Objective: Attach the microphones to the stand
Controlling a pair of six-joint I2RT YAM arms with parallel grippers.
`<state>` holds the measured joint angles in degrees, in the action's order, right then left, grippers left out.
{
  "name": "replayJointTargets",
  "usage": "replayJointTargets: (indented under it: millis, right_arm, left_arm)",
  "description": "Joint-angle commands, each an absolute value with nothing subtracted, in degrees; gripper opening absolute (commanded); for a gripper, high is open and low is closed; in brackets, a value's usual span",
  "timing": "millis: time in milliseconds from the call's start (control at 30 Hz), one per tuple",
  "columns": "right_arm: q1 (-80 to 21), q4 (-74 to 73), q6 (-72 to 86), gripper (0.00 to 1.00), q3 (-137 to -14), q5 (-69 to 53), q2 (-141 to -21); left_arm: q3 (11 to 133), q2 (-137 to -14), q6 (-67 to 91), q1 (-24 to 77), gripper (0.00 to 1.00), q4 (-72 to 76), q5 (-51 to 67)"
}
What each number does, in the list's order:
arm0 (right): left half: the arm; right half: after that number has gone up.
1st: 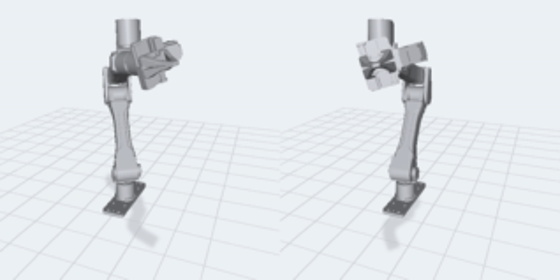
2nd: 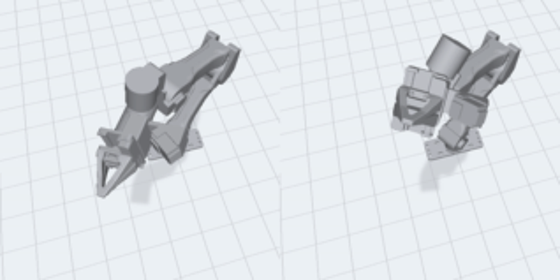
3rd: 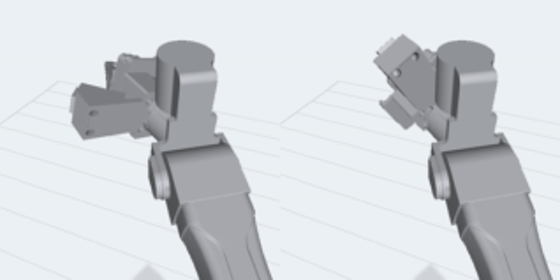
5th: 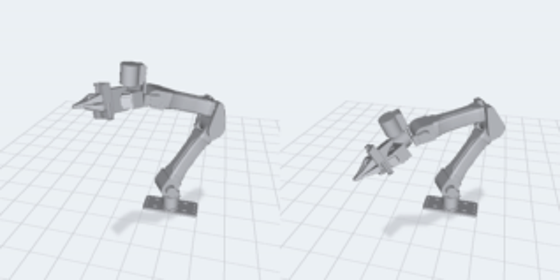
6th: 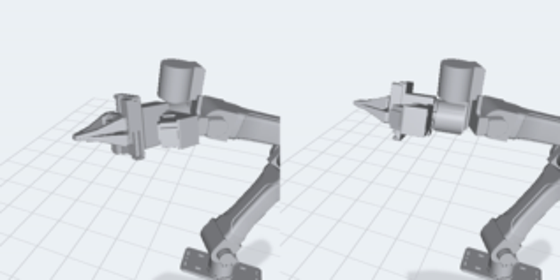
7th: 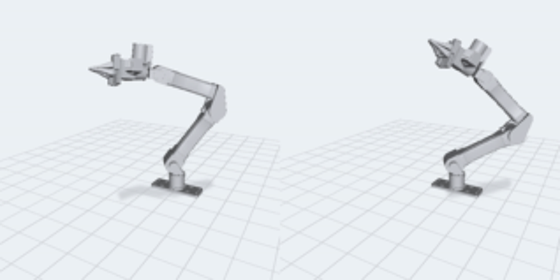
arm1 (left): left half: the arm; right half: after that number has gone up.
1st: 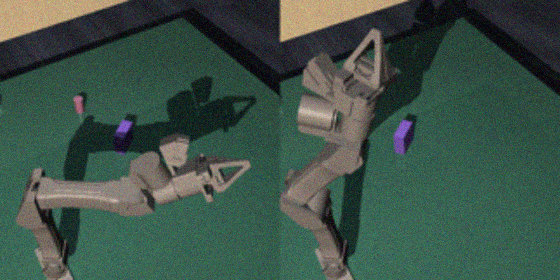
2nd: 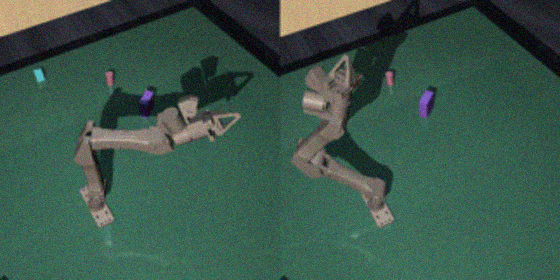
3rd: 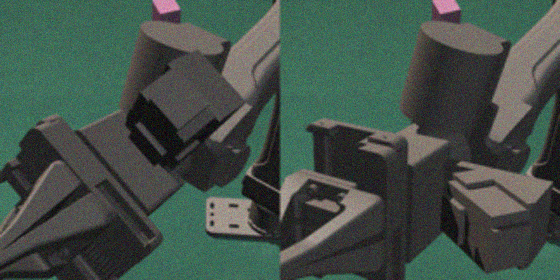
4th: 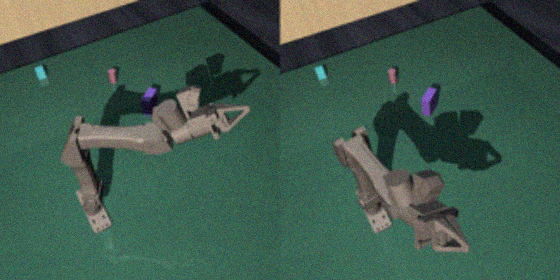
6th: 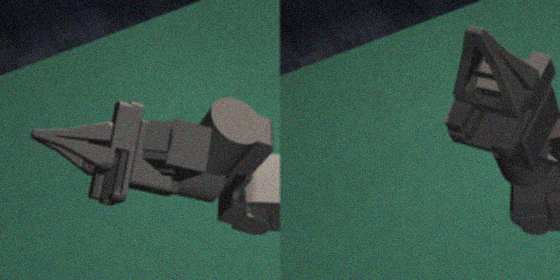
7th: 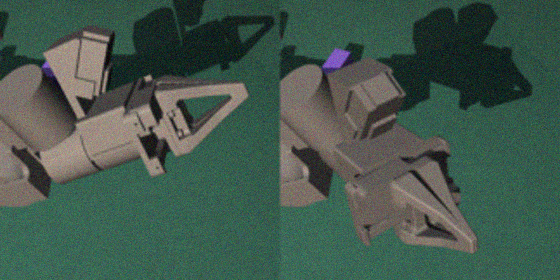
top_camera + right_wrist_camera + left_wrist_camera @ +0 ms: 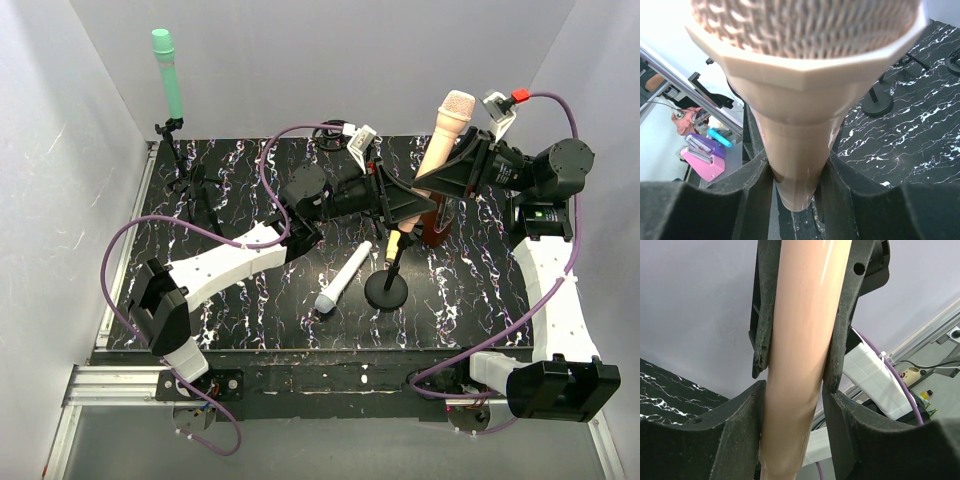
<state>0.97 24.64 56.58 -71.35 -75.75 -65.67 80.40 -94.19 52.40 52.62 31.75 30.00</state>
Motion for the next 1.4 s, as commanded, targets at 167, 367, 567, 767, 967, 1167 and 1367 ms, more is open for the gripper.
replayJointTargets:
  millis: [167,367,567,767,967,1167,1367]
  right_arm:
    - [0.88,28.39,56.69,0.03,-71.11,-73.48,-64.69]
    - [0.88,28.39,56.60,0.05,-70.49,-73.65,-64.60]
    - [1.14,28.57,56.08,0.55,-69.70,-76.11,-63.46]
    - [4.04,15.87,43.72,0.84,-73.11,-80.94,-60.21]
    - [5.36,-26.04,7.17,0.87,-79.89,-78.23,-56.43]
    - [5.36,-51.35,-26.55,0.90,-81.30,-73.92,-55.63]
    - [4.75,-63.19,-52.19,0.91,-80.25,-70.50,-56.33]
  left_arm:
    - [79.80,-92.99,52.91,52.91,0.51,32.34,29.97]
    - [79.98,-93.25,52.82,52.91,0.15,33.92,30.93]
    - [78.92,-90.80,48.10,52.82,0.00,30.87,30.06]
    - [79.10,-83.86,35.27,52.39,0.00,17.16,28.66]
    - [77.26,-74.28,21.64,50.72,0.00,5.29,25.49]
    - [75.06,-67.25,6.71,49.39,0.00,-6.31,23.12]
    - [65.59,-58.73,-8.59,49.31,0.00,-7.57,18.73]
